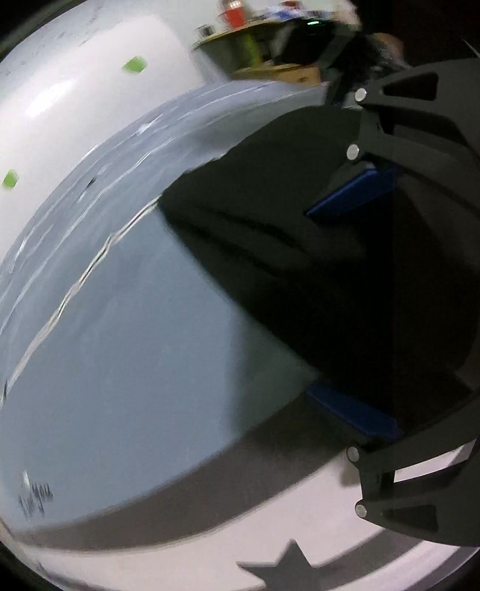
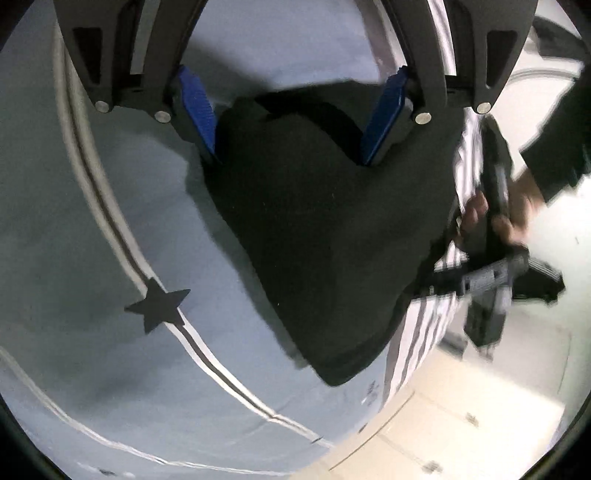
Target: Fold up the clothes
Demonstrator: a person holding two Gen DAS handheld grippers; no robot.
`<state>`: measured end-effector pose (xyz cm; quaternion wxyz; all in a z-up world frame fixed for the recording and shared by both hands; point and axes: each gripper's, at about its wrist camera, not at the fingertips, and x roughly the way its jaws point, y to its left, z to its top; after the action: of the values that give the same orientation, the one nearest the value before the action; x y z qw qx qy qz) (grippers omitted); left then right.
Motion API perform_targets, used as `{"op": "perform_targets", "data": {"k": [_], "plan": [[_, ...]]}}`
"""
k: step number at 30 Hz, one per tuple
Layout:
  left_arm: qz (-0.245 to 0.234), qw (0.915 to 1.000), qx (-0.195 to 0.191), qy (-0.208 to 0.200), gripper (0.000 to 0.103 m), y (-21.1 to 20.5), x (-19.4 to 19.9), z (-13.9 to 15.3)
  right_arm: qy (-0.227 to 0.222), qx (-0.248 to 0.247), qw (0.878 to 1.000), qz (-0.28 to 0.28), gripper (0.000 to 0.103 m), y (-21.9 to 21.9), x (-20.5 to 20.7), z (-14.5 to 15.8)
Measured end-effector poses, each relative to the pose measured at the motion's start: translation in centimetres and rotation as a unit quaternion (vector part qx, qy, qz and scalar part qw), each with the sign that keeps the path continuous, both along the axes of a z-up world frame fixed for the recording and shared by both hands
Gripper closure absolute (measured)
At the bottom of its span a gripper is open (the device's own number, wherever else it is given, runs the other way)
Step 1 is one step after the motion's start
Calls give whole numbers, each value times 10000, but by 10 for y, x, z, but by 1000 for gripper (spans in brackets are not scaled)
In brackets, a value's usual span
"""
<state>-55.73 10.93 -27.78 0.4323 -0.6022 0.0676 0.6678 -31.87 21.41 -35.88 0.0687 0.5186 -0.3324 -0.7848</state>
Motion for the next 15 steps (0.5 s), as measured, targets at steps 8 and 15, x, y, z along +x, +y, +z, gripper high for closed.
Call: {"op": "perform_targets", "data": {"k": [8,15], "plan": [[-189,9997,124,-48,15,2,-4,-10,23,-432,9991,-20,9,-5,-11,-12],[-41,9995,252,173,80,-7,11,13,-49,-419,9987,296,56,-2,-28,-12]]}}
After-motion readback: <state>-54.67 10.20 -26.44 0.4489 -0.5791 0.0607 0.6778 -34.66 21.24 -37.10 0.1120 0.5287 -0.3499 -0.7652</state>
